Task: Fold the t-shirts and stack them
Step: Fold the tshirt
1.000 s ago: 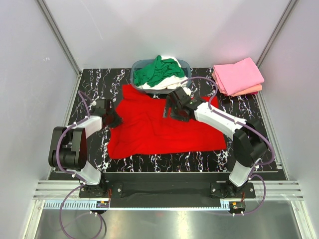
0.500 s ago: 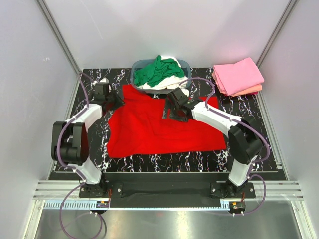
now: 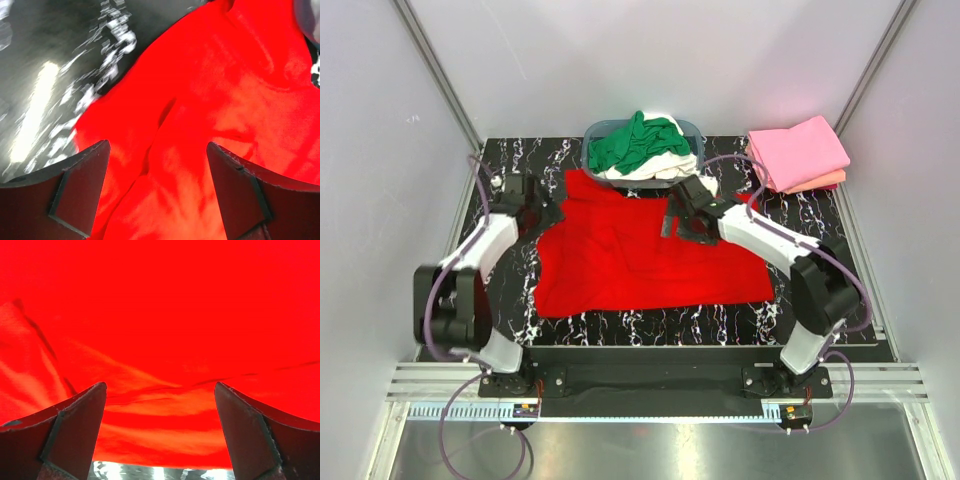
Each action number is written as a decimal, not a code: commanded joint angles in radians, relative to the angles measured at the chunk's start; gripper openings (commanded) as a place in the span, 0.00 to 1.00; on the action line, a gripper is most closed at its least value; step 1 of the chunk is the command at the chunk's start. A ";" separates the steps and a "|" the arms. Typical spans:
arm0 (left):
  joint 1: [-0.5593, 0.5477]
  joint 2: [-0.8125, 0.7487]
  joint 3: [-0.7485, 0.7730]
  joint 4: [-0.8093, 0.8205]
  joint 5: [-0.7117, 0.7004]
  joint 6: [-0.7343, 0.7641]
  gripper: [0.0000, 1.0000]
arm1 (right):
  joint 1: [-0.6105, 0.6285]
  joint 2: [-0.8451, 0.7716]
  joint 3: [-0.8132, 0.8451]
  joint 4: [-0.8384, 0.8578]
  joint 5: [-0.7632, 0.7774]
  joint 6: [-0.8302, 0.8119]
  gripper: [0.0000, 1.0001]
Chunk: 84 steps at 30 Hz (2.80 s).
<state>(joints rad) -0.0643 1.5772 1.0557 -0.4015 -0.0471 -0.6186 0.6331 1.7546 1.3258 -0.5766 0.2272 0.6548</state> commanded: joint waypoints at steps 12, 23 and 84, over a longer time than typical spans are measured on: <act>-0.049 -0.658 -0.513 -0.272 0.038 -0.214 0.80 | -0.276 -0.493 -0.493 -0.166 0.054 0.278 0.93; -0.137 -0.708 -0.600 -0.264 -0.069 -0.332 0.88 | -0.276 -0.662 -0.728 -0.152 0.122 0.460 0.91; -0.108 -1.008 0.015 -0.846 -0.080 -0.215 0.87 | -0.424 -1.176 -0.433 -0.544 0.161 0.456 1.00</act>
<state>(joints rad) -0.1749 0.4808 0.9977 -1.3647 -0.1017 -0.9073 0.2131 0.5373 0.8120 -1.1980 0.3164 1.1770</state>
